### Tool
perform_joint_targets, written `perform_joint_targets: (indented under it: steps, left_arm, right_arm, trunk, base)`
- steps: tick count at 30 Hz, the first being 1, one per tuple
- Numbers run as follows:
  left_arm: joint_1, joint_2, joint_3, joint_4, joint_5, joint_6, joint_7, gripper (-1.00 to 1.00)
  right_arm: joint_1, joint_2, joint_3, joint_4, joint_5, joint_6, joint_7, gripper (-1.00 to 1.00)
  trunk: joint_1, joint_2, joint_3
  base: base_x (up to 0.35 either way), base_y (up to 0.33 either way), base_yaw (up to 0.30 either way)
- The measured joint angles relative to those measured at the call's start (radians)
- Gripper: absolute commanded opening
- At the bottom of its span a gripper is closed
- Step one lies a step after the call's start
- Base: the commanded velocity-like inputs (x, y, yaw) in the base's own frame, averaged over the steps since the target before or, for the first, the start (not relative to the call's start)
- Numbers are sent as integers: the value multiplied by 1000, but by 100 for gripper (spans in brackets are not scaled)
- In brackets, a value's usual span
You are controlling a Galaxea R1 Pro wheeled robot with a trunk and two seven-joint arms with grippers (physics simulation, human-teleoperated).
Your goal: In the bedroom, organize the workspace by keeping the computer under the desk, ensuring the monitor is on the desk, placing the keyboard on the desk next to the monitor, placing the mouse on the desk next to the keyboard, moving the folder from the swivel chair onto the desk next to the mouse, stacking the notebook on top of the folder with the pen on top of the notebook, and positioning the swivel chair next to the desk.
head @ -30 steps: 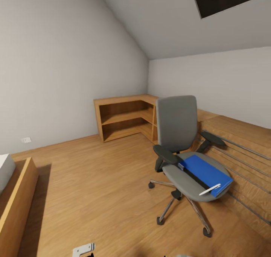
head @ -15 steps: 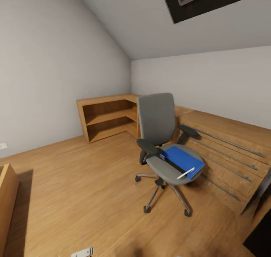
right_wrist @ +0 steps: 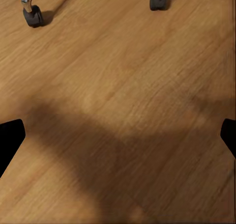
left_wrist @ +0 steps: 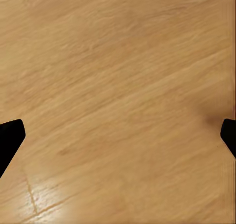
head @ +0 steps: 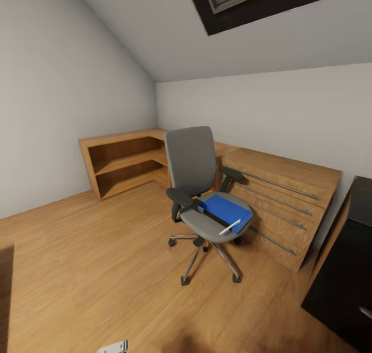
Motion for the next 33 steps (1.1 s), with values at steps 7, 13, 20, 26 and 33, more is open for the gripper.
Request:
perform_joint_targets:
  steps: [7,13,20,26,33]
  left_arm:
    - [0,0,0,0,0,0,0,100]
    - [0,0,-1,1,0,0,-1,100]
    - [0,0,0,1,-1,0,-1,100]
    - [0,0,0,1,-1,0,-1,100]
    - [0,0,-1,1,-1,0,-1,100]
  right_arm:
    - [0,5,0,0,0,0,0,100]
    - [0,9,3,0,0,0,0,100]
    - [0,11,3,1,0,0,0,100]
    - [0,13,2,0,0,0,0,100]
    - [0,12,1,0,3,0,0,100]
  trunk:
    - [-27,49,20]
    - [-50,91,39]
    - [-77,140,60]
    - [-100,182,79]
    - [-126,231,101]
  base:
    - [0,0,-212]
    - [0,0,-21]
    - [0,0,-2]
    - [0,0,0]
    - [0,0,0]
